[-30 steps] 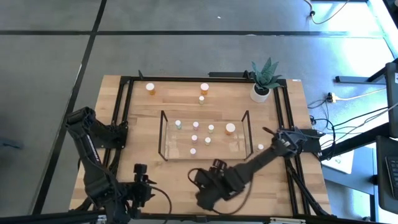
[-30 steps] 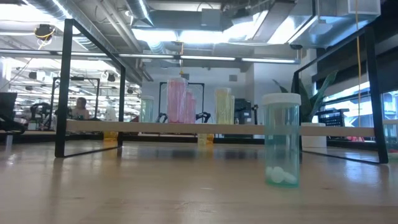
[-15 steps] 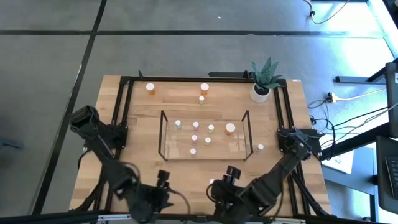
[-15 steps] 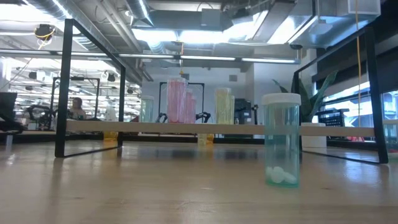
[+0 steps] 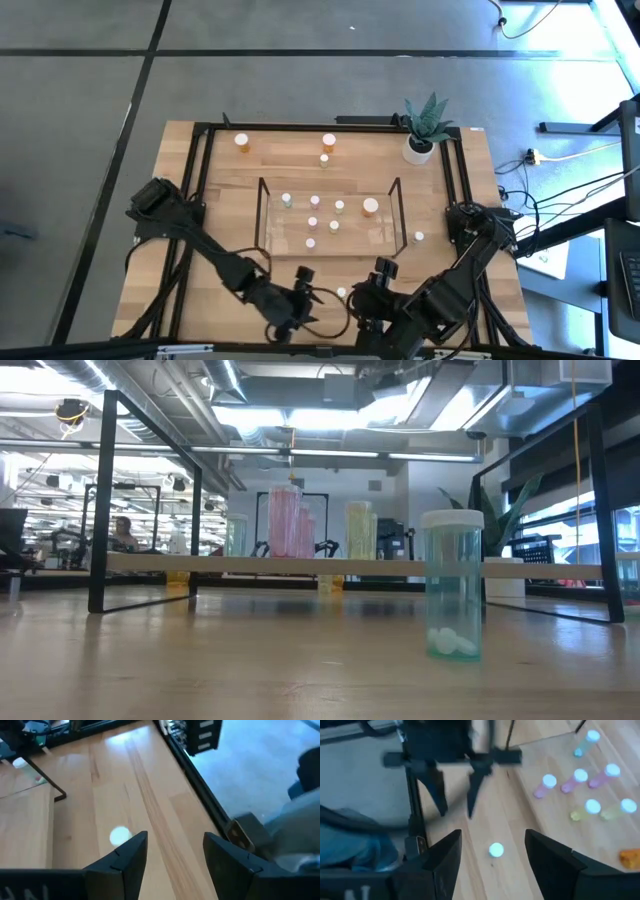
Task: Pick and place medicine bottles onto shelf by color
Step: Put the bottom blue pill bottle on the shelf aligned with the other blue pill bottle
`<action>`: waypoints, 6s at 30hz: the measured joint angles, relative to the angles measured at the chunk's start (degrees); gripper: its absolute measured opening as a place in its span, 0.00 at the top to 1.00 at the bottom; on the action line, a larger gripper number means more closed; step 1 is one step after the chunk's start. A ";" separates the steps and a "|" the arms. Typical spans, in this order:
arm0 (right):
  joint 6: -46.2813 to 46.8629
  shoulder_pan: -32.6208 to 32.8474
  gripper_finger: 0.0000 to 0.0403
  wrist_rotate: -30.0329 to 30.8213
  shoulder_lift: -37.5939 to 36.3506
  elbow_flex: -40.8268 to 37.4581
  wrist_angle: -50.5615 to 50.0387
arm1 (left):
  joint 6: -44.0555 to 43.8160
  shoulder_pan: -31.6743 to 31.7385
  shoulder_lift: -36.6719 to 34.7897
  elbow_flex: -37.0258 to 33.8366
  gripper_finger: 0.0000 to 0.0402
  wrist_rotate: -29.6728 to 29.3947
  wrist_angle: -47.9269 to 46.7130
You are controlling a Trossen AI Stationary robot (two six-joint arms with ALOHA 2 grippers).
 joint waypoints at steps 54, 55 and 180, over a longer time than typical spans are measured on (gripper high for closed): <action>-7.23 -0.29 0.46 -3.91 -0.11 -0.15 3.55 | -0.17 8.74 9.51 0.03 0.21 4.98 10.30; -7.28 -0.29 0.46 -3.90 -0.10 -0.15 3.58 | -0.14 8.90 9.79 0.07 0.20 5.06 10.70; -7.21 -0.32 0.46 -5.93 -0.09 -0.15 7.97 | -39.52 3.22 -16.81 0.00 0.74 -32.01 -37.50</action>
